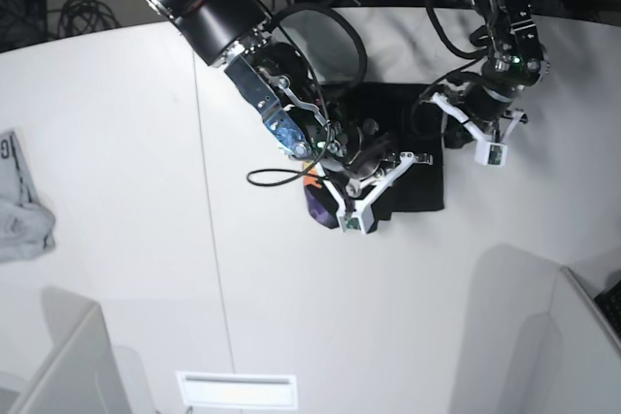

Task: Fold the T-shirt properly
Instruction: 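Lift the shirt end with the right gripper and fold it toward the left gripper, then lay the folded end down with the right gripper and release it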

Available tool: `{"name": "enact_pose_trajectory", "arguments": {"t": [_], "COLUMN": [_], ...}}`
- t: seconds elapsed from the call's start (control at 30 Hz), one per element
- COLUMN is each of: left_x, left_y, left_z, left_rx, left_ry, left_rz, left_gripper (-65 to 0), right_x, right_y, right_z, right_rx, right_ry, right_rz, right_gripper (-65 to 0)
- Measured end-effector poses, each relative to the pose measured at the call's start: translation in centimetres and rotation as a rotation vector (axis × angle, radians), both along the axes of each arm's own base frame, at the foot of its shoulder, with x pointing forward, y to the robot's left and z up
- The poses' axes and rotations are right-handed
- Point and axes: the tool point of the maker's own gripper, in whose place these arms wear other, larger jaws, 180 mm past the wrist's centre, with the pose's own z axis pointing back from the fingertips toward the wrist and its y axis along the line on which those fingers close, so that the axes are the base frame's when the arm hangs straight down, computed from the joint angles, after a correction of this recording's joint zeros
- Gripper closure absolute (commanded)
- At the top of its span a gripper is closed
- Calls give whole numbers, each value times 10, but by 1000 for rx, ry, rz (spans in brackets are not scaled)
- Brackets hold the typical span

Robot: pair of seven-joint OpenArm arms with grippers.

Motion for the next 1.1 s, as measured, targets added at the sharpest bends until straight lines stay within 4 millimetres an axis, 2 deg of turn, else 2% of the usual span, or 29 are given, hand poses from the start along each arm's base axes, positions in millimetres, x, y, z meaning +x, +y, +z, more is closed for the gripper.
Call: {"name": "enact_pose_trajectory", "arguments": {"t": [0.07, 0.2, 0.27, 0.33, 0.4, 0.47, 0.6, 0.73, 0.8, 0.97, 1.03, 1.1], "left_x": [-17, -39, -59, -80, -97, -108, -115, -113, -113, -114, -114, -113], "left_y": [27, 77, 102, 132, 158, 174, 187, 184, 184, 184, 184, 184], "left_z": [3, 30, 33, 35, 44, 51, 58, 57, 57, 56, 56, 56], "left_rx": [64, 154, 197, 258, 304, 334, 364, 355, 356, 355, 354, 355], "left_ry": [56, 37, 88, 152, 171, 174, 182, 178, 179, 182, 180, 180], "left_rz": [50, 129, 147, 180, 232, 258, 277, 267, 267, 268, 268, 268], "left_gripper": [0, 0, 0, 0, 0, 0, 0, 0, 0, 0, 0, 0], "right_x": [0, -1, -2, 0, -1, -3, -6, -19, -24, -23, -34, -59], "right_y": [-1, -2, -3, -4, -4, -2, 3, 26, 31, 42, 58, 83], "right_z": [-3, -11, -12, -12, -12, -13, -5, 5, 4, 14, 20, 30], "right_rx": [-5, -19, -22, -22, -23, -19, -19, 0, -2, -31, -2, 71], "right_ry": [2, 18, 24, 20, 20, 30, -6, -52, -55, -137, -167, -170], "right_rz": [-5, -8, -11, -13, -13, -11, 9, 79, 101, 169, 239, 388], "right_gripper": [0, 0, 0, -164, -300, -381, -399, -404, -404, -407, -407, -405]}}
